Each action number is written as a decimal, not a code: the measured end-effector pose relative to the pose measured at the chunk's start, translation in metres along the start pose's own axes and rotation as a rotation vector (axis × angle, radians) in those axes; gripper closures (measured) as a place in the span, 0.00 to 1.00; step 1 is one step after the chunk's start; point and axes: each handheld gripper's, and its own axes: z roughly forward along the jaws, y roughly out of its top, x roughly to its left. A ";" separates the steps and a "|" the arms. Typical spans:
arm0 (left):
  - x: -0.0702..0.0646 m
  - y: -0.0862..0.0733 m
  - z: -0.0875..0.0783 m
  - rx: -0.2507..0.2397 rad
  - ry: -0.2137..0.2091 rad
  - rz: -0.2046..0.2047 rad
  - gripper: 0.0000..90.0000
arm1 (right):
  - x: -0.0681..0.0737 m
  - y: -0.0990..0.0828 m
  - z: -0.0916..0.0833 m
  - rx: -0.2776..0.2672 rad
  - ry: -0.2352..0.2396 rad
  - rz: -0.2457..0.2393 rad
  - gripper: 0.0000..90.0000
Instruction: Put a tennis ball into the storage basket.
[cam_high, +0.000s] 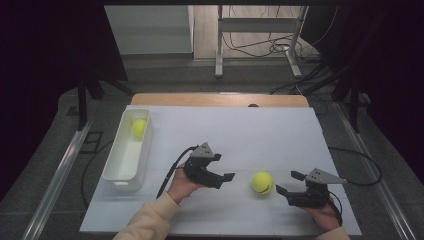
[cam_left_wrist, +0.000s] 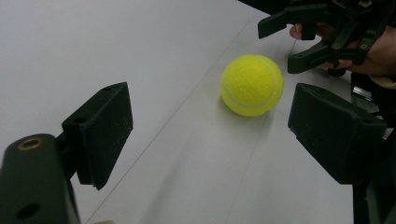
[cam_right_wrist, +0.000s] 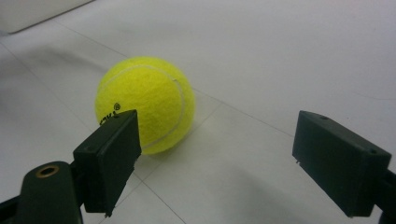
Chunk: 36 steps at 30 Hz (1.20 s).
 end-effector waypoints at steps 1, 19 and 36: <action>-0.001 0.000 0.002 0.004 -0.002 0.002 0.16 | 0.000 0.000 0.000 0.000 0.000 0.000 0.17; -0.011 0.003 0.032 0.052 -0.055 0.028 0.14 | 0.000 0.000 0.000 -0.001 -0.001 0.000 0.17; -0.016 0.005 0.057 0.090 -0.077 0.025 0.12 | 0.000 0.000 0.000 -0.004 0.000 0.000 0.17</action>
